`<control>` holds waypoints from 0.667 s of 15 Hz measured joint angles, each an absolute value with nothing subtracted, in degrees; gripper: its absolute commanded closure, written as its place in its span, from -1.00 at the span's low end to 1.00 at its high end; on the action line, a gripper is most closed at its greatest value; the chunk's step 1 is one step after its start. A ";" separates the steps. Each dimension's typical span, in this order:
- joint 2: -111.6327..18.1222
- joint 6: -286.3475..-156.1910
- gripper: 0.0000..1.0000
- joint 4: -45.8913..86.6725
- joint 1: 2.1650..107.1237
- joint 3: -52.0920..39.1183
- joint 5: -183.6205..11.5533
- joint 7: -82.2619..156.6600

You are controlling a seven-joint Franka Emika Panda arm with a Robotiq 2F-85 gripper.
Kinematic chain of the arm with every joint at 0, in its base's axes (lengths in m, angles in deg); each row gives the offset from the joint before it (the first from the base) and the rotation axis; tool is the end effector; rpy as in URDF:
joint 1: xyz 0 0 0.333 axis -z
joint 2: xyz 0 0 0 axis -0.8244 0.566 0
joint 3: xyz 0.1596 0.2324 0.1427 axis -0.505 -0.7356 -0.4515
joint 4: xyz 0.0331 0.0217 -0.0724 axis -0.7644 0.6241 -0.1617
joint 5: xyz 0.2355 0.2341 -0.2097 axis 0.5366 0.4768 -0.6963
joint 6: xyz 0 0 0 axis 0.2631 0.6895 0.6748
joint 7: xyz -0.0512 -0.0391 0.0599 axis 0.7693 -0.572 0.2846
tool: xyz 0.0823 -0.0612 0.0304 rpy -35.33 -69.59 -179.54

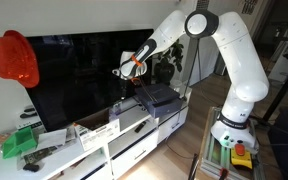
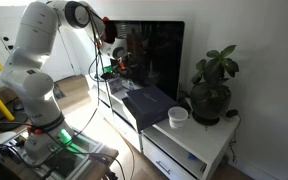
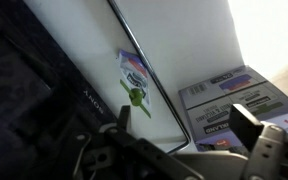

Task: Move the white and purple box to the left slightly then put the purple packet close to the edge of the table

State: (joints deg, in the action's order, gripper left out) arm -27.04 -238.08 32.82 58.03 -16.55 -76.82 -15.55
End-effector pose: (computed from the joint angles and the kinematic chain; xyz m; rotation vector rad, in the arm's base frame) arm 0.6636 0.0333 0.2052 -2.8457 -1.1789 -0.3315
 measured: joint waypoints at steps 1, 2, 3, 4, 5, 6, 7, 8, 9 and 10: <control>-26.36 -239.73 -1.00 32.82 58.10 -16.85 -78.17 -16.03; -25.58 -241.29 -1.00 32.82 58.15 -17.01 -79.52 -16.34; -24.79 -242.85 -1.00 32.80 58.20 -17.08 -80.90 -16.57; -24.04 -244.22 -1.00 32.79 58.33 -17.18 -82.08 -16.76; -23.38 -245.38 -1.00 32.76 58.40 -17.22 -83.18 -16.87; -22.73 -246.41 -1.00 32.73 58.47 -17.22 -84.22 -16.91; -22.15 -247.24 -0.98 32.68 58.56 -17.28 -85.04 -16.94; -21.60 -248.12 -0.85 32.64 58.75 -17.46 -85.70 -16.98; -21.10 -249.03 -0.80 32.61 59.04 -17.75 -86.26 -17.02; -20.64 -249.91 -0.61 32.52 59.33 -18.07 -86.78 -17.03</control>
State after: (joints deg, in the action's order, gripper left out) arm -20.64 -249.91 32.52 59.33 -18.07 -86.78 -17.03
